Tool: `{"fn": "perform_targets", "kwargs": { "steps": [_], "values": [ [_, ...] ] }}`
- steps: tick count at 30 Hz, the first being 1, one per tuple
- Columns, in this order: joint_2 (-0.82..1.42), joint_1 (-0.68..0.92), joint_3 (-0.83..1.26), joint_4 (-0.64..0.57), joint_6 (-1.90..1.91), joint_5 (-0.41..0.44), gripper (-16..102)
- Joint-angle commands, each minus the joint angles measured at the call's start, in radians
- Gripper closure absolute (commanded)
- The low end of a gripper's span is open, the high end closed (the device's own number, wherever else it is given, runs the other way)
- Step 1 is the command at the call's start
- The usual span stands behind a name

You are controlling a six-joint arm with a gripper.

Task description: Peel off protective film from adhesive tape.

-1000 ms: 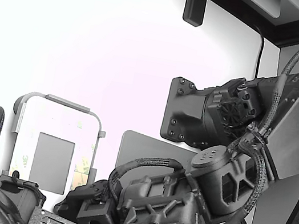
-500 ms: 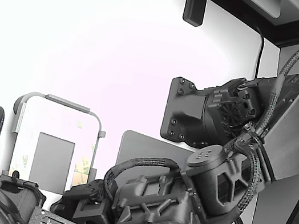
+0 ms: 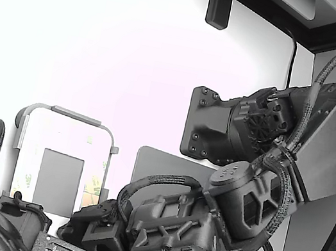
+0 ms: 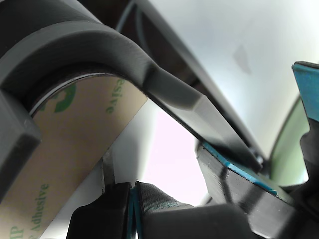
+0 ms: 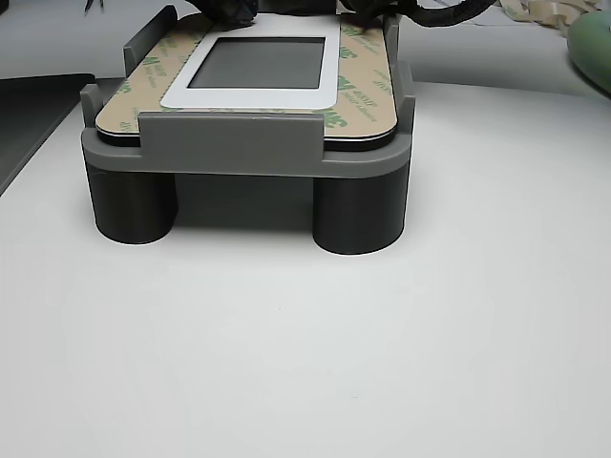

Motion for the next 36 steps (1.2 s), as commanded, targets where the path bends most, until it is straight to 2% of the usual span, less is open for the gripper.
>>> {"fn": "perform_targets", "kwargs": {
  "steps": [1, 36],
  "values": [
    [0.028, -0.011, -0.025, 0.003, 0.003, 0.002, 97],
    [0.040, 0.014, -0.025, 0.009, 0.029, 0.014, 97]
  ]
}}
